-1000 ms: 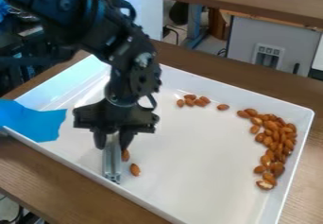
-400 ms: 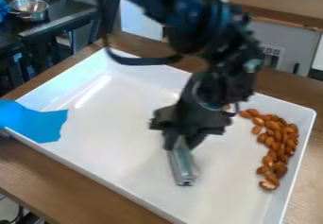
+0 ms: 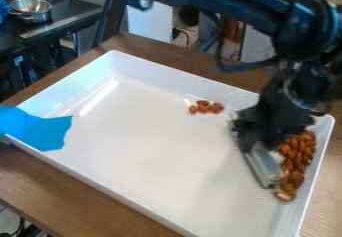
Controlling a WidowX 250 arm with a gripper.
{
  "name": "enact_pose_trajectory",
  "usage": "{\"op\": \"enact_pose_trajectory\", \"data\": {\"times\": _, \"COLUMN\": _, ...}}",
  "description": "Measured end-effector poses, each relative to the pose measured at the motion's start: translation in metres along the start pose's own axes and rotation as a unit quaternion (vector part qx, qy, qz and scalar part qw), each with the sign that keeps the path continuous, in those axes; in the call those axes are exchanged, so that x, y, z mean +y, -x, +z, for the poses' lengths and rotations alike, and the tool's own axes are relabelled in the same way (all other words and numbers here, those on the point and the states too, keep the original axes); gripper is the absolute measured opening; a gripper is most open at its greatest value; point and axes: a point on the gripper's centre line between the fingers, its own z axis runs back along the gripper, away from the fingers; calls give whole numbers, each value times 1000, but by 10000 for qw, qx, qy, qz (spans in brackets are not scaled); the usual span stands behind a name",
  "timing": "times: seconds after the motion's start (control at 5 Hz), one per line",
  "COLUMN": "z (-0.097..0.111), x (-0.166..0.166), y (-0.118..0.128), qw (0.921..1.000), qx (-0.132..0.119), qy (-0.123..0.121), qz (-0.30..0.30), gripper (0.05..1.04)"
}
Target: Sweep into pile
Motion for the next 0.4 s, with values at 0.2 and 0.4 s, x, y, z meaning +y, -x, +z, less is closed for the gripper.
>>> {"op": "enact_pose_trajectory", "data": {"times": 0.2, "z": 7, "x": 11, "y": -6, "qw": 9999, "qx": 72, "qy": 71, "qz": 13, "gripper": 367}}
{"op": "enact_pose_trajectory", "data": {"times": 0.4, "z": 24, "x": 60, "y": -36, "qw": 9994, "qx": 85, "qy": 322, "qz": 32, "gripper": 367}}
